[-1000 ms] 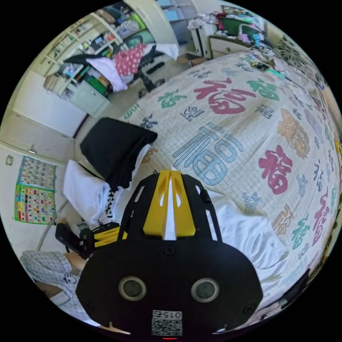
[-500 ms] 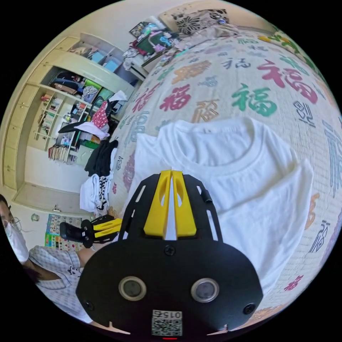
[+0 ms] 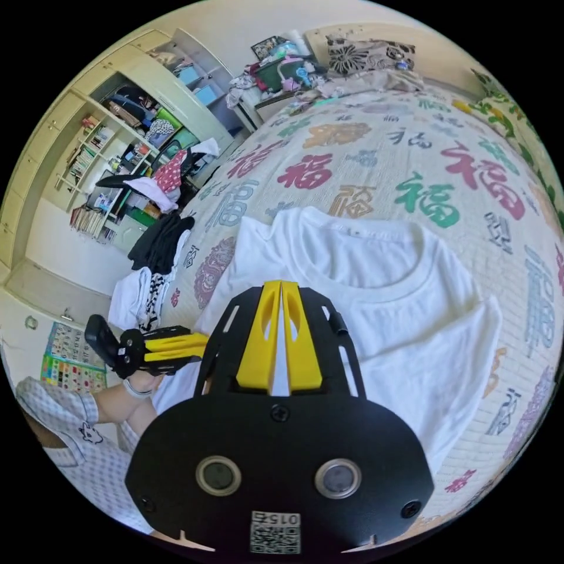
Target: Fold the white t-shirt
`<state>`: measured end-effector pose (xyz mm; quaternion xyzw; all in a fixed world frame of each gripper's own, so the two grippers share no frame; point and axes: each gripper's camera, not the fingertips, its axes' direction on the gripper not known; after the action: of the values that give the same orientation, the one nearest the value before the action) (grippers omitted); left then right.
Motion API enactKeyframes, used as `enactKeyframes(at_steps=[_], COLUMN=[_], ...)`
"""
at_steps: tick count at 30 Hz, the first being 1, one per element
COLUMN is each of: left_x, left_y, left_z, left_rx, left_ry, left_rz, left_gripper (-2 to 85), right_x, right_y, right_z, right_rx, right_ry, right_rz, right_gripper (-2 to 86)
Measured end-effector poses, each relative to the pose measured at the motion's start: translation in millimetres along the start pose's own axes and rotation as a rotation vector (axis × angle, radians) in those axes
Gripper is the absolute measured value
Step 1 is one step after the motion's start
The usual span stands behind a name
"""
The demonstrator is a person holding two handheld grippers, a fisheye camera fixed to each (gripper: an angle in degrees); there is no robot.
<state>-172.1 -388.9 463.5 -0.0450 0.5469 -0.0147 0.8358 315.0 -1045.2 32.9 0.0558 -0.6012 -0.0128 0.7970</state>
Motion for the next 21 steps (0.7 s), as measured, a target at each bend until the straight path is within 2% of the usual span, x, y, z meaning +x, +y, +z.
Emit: enactKeyframes(at_steps=[1,3,6,8,9,11,13,17,21], left_x=[-3,-4,-3,-3,-7,-16,-31,-60,-78], left_y=[-1,-4,-7,-9,-11,-24,-67,-132,-176], left_z=[3,5,-3,-23,-37,-48,-40,-7,58], left_rx=[-0.010,-0.033,-0.039,0.039,0.100,0.172,0.142,0.109,-0.107], left_ry=[0.008,0.020,0.045,0.047,0.003,-0.069,-0.128,-0.025,0.084], left_rz=[-0.017,-0.024,0.014,0.068,0.053,0.061,0.089,0.050,-0.001], left_gripper=[1.0,1.0,1.3,1.8,2.2,3.5,6.9,8.5,8.3], right_x=[3,8,8,11,13,28,45,79,87], right_y=[1,6,21,32,34,38,37,31,33], right_z=[12,29,8,-30,-40,-69,-77,-72,-63], right_rx=[-0.057,-0.178,-0.101,0.006,0.025,0.063,0.024,-0.130,-0.194], right_ry=[-0.026,0.042,0.020,0.044,0.071,0.261,0.348,0.365,0.295], right_rz=[0.003,0.009,-0.022,-0.105,-0.131,-0.173,-0.165,-0.117,-0.115], right_gripper=[-0.8,-0.9,-0.7,0.0,0.4,2.9,6.1,9.5,9.1])
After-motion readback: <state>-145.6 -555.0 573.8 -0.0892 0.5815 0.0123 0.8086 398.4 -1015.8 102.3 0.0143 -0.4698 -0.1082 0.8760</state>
